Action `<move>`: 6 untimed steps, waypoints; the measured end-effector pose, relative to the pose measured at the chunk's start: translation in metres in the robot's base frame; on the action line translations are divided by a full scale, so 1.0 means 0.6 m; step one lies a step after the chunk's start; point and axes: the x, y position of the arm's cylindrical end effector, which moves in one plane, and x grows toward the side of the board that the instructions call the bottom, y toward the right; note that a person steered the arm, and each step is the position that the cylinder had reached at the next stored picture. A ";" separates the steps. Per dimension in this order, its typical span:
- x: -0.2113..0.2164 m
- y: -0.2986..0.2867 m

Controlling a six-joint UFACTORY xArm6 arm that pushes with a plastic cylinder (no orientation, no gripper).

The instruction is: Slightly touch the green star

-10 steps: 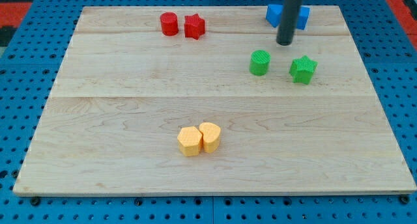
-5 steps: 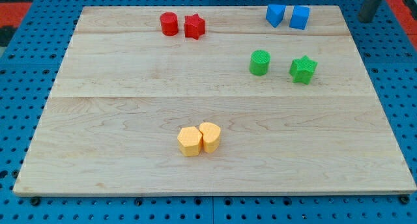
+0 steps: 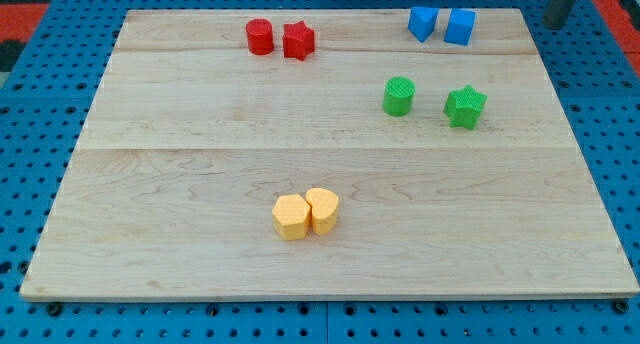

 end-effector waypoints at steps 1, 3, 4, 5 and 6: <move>0.012 -0.001; 0.156 -0.044; 0.225 -0.163; 0.251 -0.196; 0.143 -0.138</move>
